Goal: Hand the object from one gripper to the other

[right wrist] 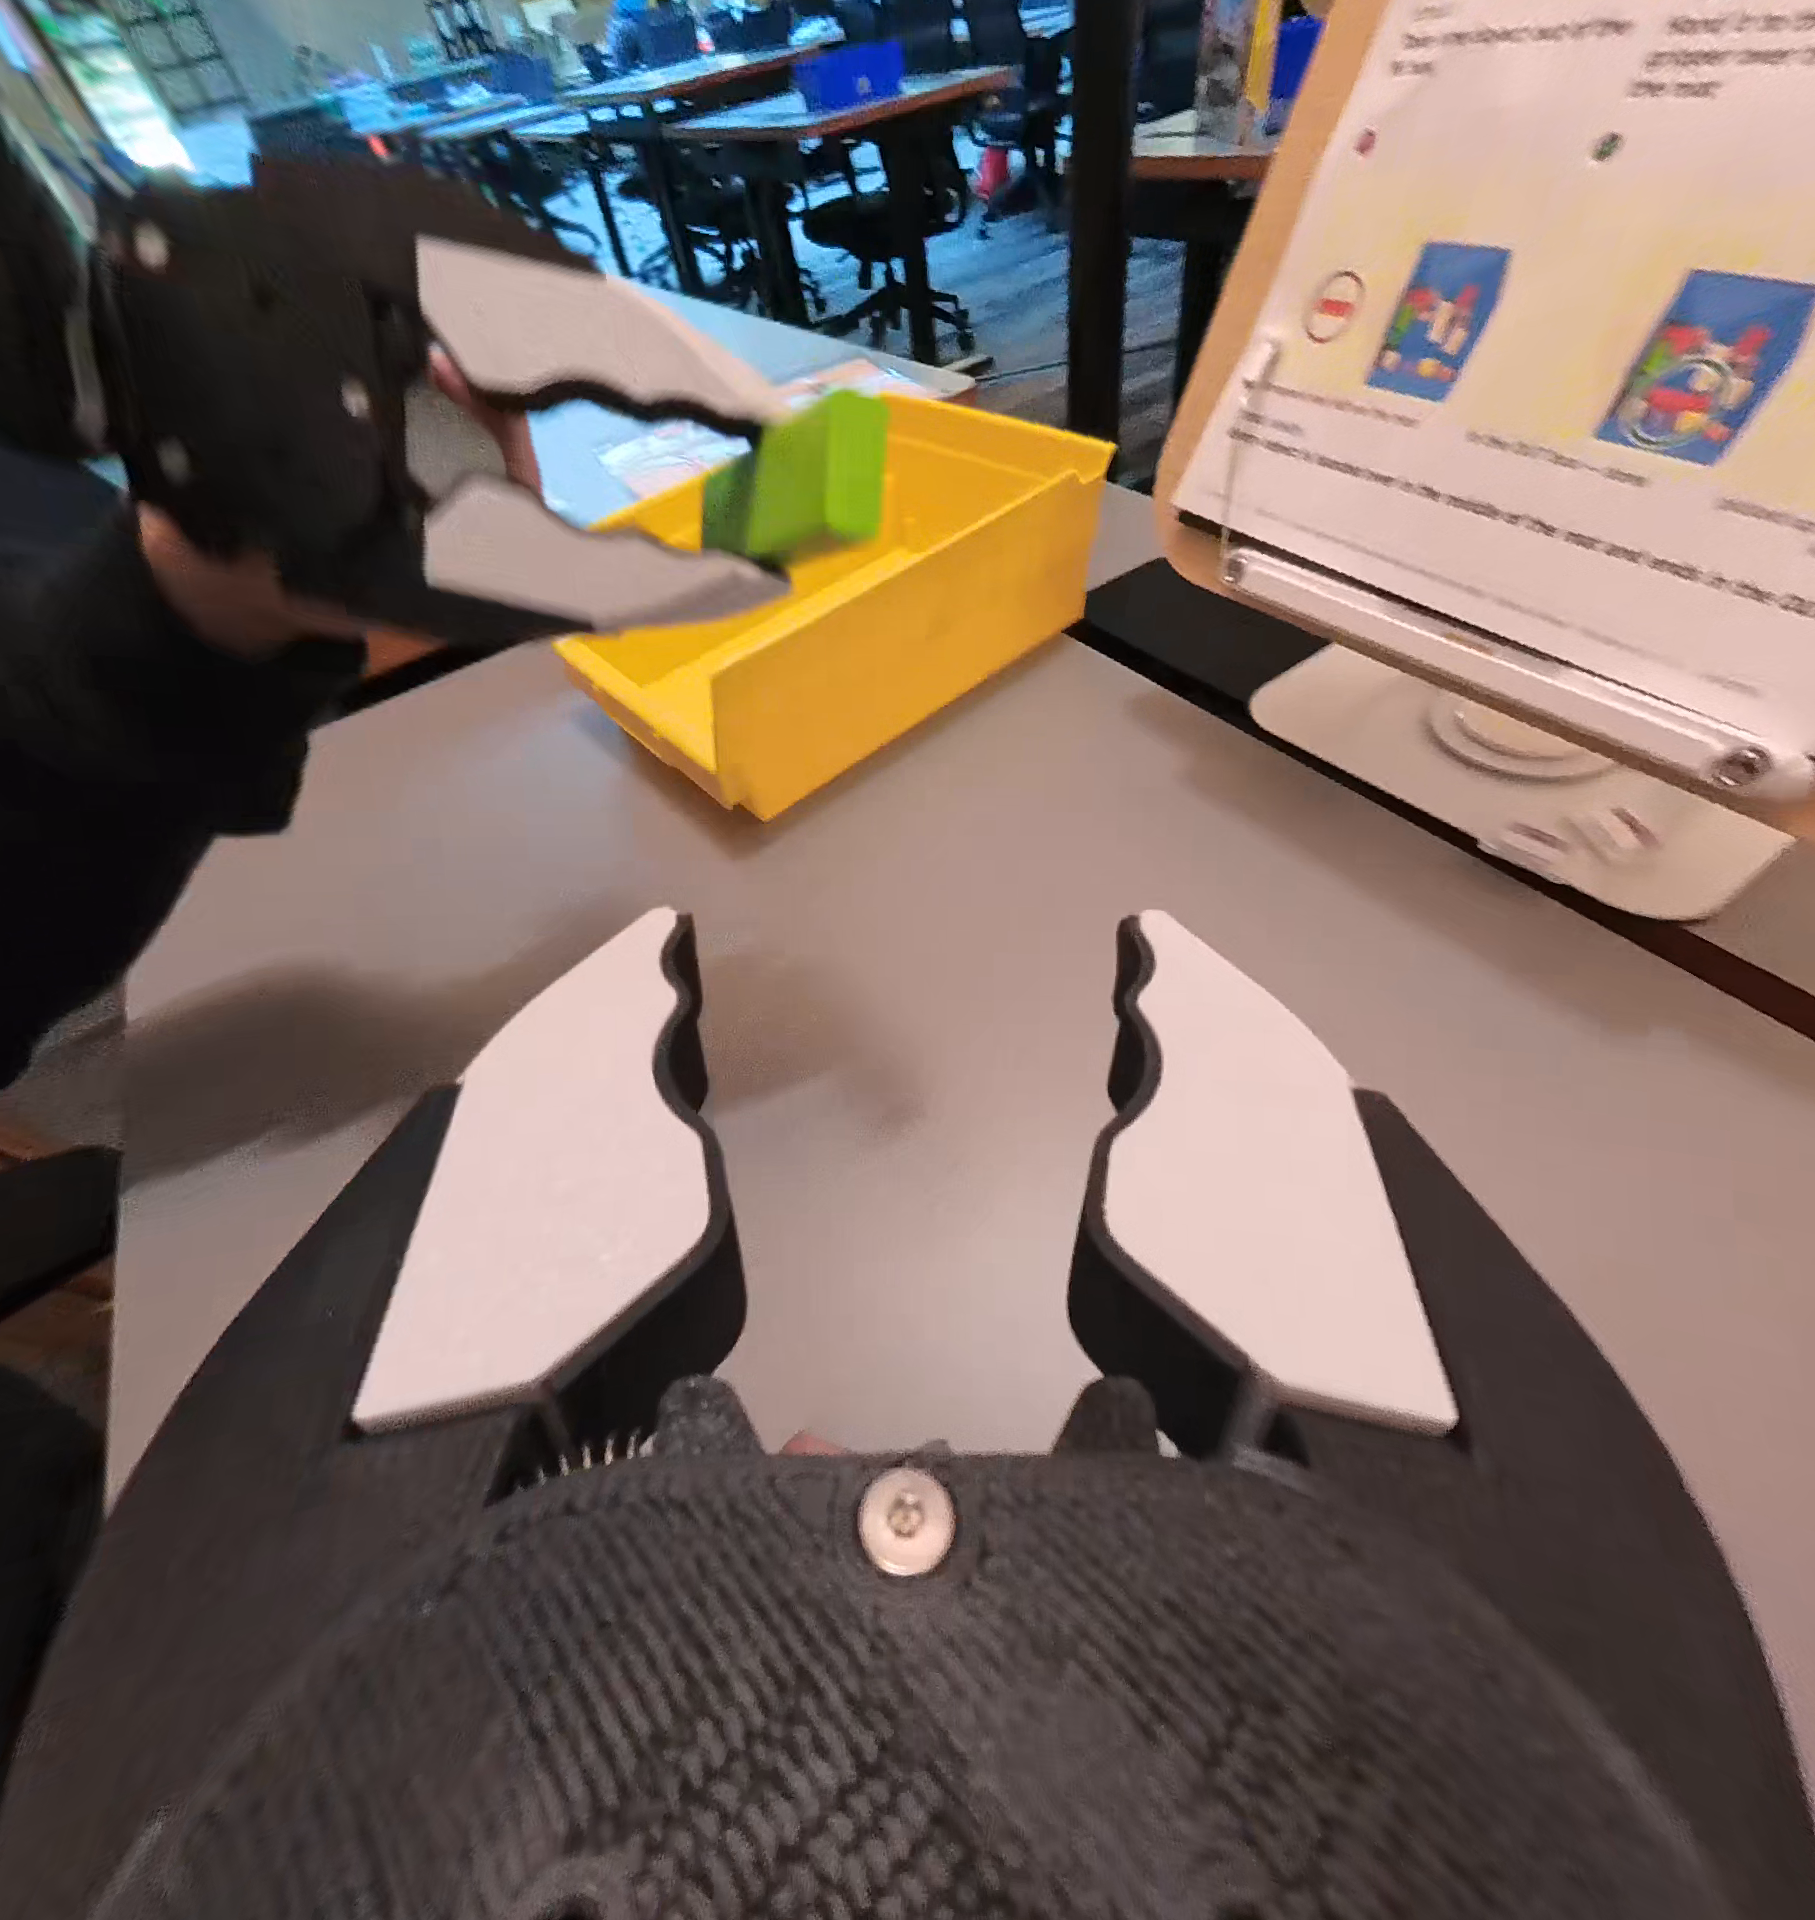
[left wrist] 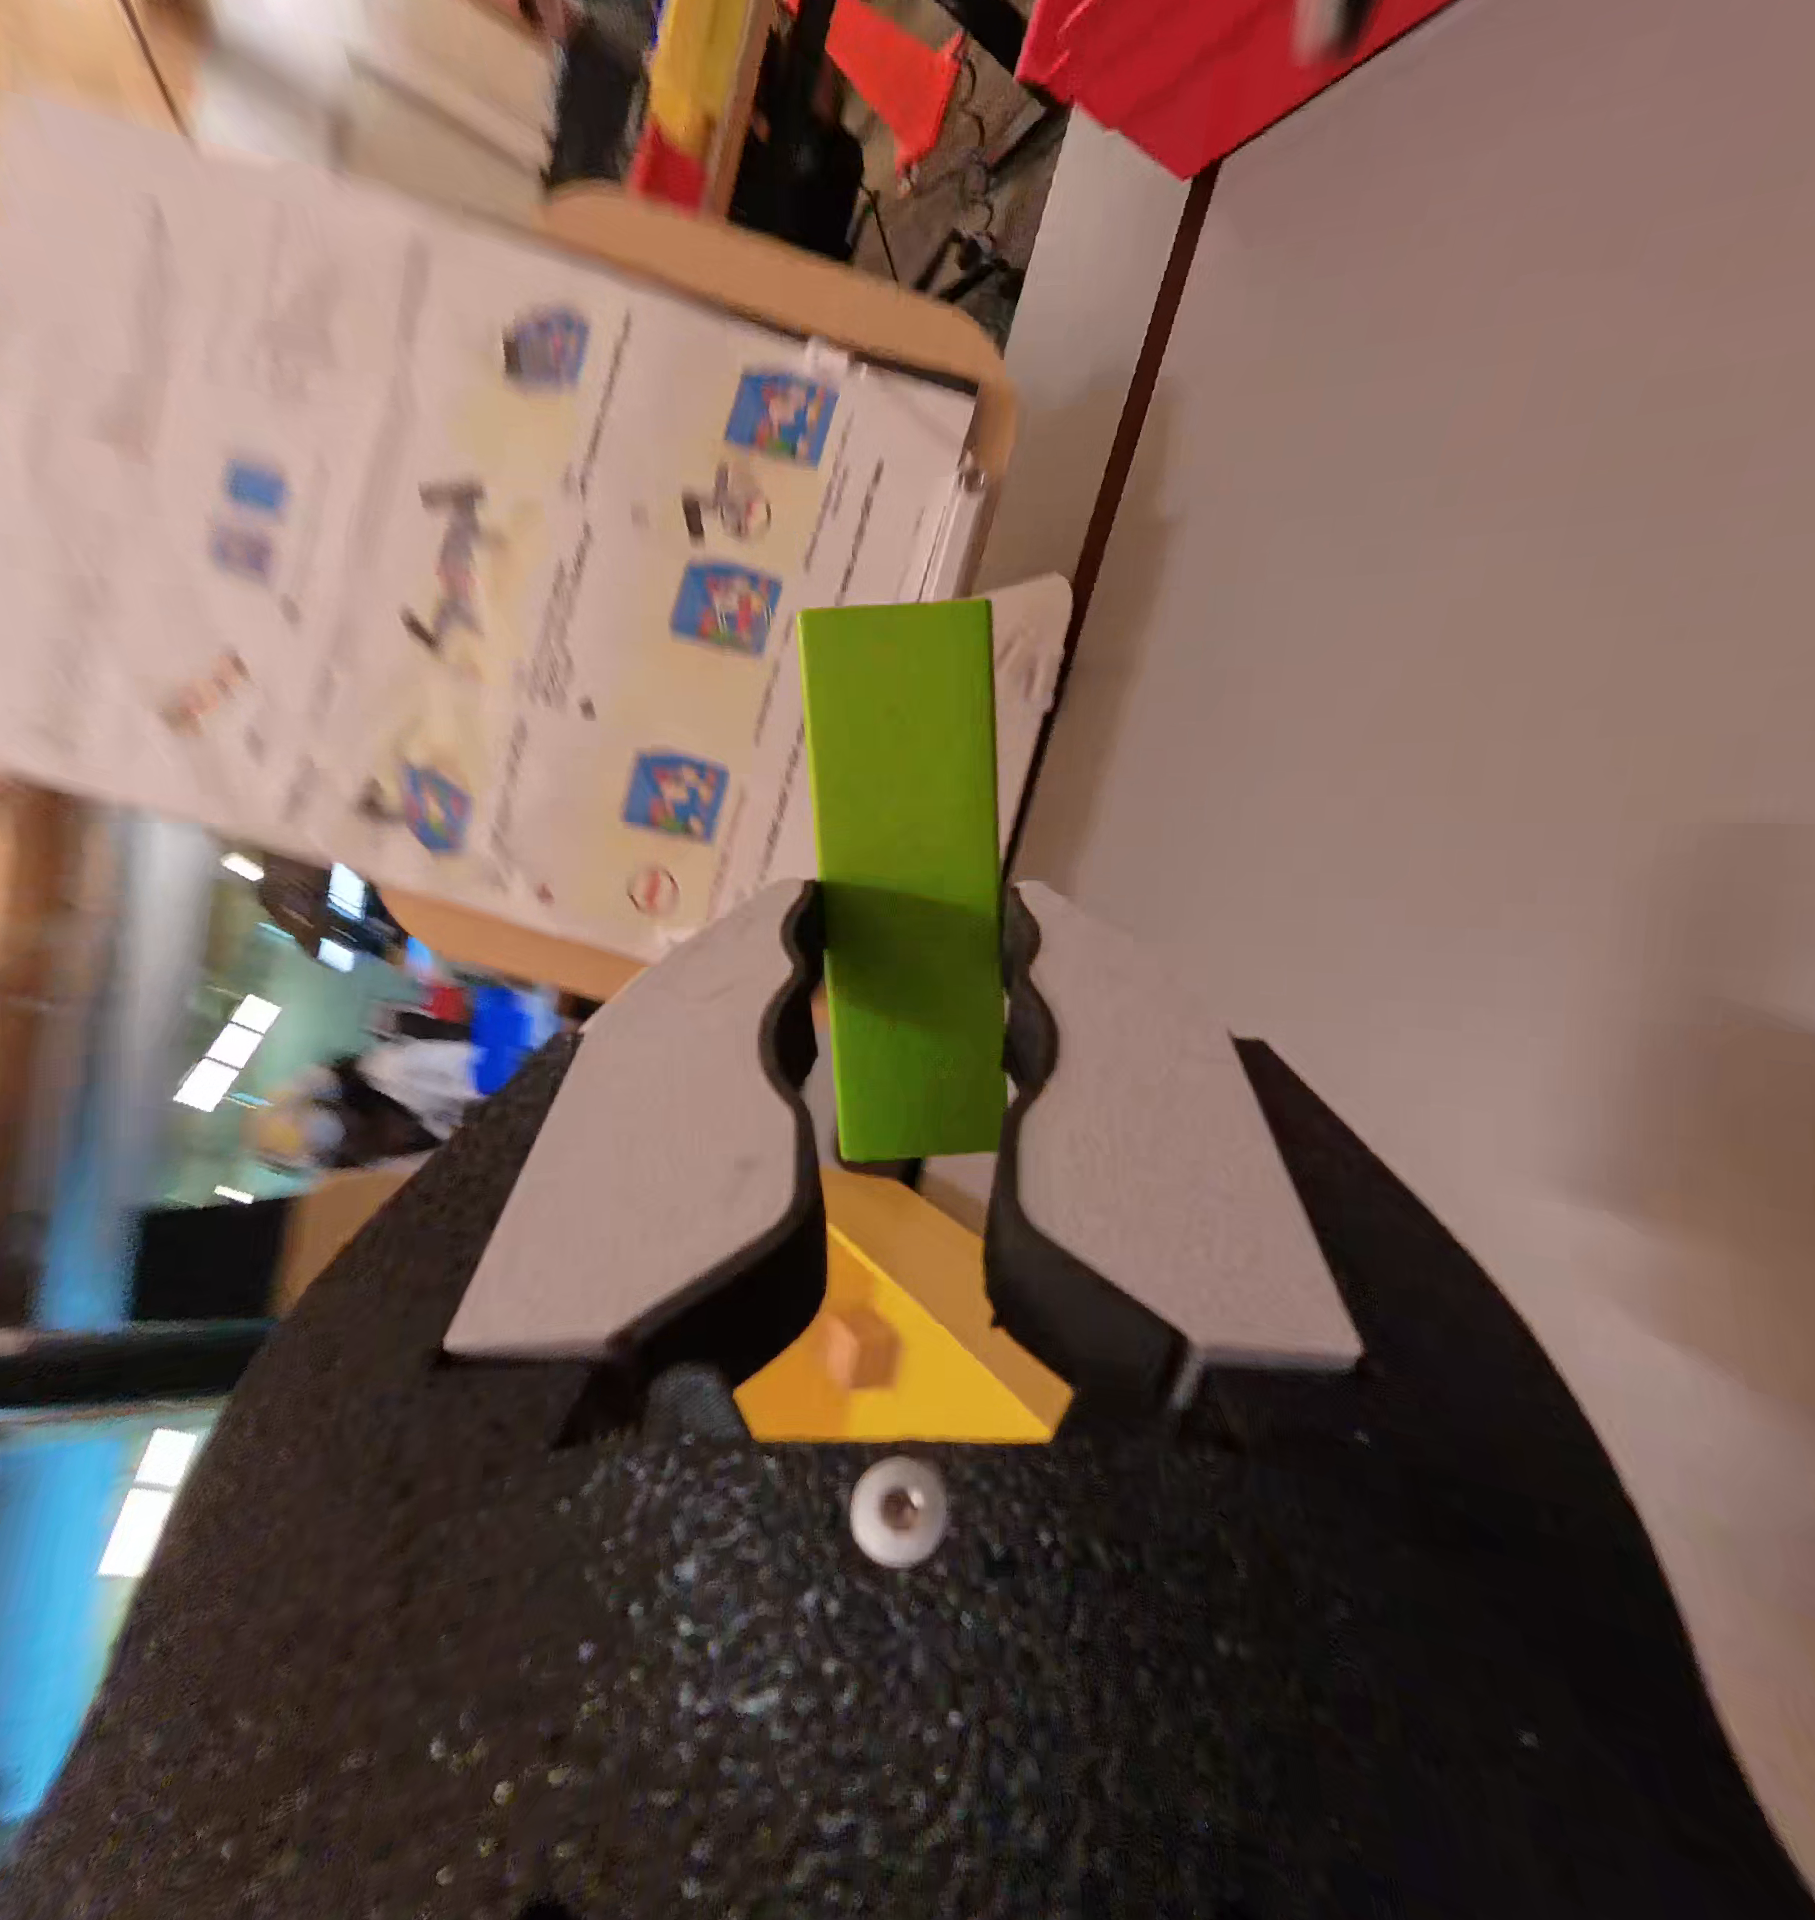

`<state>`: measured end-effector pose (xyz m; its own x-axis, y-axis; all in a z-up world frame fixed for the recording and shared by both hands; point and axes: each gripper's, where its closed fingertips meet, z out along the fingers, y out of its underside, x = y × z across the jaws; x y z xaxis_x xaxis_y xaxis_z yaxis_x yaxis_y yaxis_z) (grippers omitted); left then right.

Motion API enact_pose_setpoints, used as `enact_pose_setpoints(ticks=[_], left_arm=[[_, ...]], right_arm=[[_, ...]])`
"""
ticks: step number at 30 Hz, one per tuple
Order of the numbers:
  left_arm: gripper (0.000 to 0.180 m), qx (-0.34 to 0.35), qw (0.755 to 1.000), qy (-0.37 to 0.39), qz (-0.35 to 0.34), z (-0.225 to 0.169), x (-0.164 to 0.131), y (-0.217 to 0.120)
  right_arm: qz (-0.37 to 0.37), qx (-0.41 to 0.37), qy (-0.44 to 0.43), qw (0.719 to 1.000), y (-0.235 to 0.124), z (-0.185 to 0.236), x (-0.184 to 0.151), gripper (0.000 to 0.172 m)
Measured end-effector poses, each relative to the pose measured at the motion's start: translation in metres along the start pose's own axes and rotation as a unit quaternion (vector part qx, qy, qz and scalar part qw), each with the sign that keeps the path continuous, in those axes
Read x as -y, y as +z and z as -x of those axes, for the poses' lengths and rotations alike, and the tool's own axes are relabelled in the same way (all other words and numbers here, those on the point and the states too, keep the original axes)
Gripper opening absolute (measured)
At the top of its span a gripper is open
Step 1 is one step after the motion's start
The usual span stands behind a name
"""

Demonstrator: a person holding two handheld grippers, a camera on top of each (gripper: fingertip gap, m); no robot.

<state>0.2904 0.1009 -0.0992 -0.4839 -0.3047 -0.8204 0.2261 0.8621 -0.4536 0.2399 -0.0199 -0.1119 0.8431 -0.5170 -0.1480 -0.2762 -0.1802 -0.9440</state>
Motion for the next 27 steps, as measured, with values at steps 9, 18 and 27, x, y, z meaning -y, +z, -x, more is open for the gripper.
enact_pose_setpoints(ticks=[9, 18, 27], left_arm=[[0.032, 0.055, 0.977, 0.178, -0.102, -0.056, 0.092, -0.005], [0.032, 0.075, 0.967, 0.222, -0.104, -0.066, 0.106, -0.007], [0.044, 0.088, 0.979, 0.151, -0.102, -0.066, 0.102, -0.004]], right_arm=[[-0.001, 0.086, 0.020, 0.996, 0.016, 0.026, 0.004, 0.067], [-0.007, 0.086, 0.028, 0.996, 0.015, 0.028, 0.005, 0.041], [0.007, 0.077, 0.008, 0.997, 0.021, 0.030, 0.001, 0.018]])
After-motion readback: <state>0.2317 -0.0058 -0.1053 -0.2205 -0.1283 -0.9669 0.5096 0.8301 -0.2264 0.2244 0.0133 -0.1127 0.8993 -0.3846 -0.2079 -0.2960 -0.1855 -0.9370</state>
